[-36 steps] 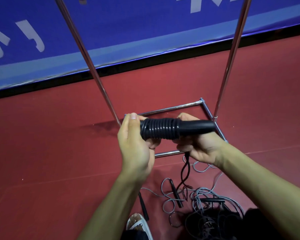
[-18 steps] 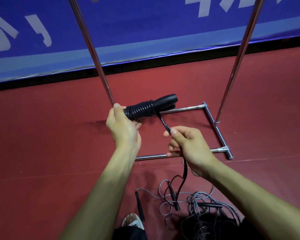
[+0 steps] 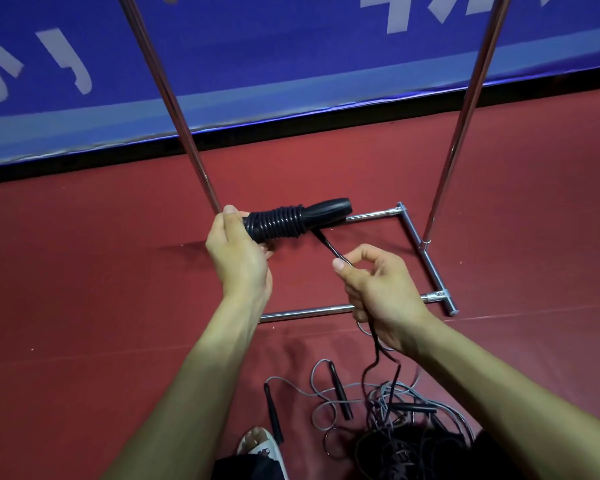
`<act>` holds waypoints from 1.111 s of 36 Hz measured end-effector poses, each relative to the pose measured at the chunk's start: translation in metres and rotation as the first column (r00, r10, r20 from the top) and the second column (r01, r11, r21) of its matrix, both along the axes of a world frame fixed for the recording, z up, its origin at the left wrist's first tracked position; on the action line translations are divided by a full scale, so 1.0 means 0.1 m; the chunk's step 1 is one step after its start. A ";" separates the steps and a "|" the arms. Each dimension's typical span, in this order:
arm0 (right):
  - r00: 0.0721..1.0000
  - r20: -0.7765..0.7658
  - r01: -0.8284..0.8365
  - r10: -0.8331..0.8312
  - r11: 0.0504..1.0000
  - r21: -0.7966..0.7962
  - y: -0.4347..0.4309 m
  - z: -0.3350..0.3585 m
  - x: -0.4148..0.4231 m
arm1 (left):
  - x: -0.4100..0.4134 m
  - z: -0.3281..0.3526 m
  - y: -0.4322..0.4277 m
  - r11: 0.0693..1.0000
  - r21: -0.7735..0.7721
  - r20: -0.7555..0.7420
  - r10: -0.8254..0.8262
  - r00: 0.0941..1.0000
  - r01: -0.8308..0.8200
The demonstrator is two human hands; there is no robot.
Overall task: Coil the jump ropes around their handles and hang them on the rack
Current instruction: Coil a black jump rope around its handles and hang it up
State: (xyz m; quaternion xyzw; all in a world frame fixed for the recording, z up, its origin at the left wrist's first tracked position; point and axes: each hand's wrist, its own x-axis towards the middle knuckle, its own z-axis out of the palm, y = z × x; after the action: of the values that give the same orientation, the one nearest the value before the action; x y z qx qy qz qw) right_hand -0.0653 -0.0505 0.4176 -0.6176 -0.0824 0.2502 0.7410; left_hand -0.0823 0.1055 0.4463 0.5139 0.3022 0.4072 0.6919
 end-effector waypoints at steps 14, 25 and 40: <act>0.986 -0.168 -0.028 0.010 0.994 -0.103 0.06 0.00 -0.05 | -0.05 -0.14 0.06 0.844 0.536 -0.173 0.134 0.976 -0.021; 0.998 0.054 -0.022 0.045 0.929 -0.369 -0.13 0.14 0.11 | -0.21 -0.21 0.00 0.551 0.828 -0.174 0.072 0.982 0.106; 0.587 0.644 0.242 0.490 0.653 -0.718 -0.30 0.17 0.19 | -0.31 -0.31 0.08 0.428 0.856 -0.315 -0.015 0.949 0.291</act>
State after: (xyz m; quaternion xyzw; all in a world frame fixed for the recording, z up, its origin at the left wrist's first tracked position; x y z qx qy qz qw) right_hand -0.0464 -0.0802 0.4345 -0.8975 -0.3429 0.0134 0.2771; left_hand -0.1136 0.1135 0.4156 0.8745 0.0810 0.3686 0.3046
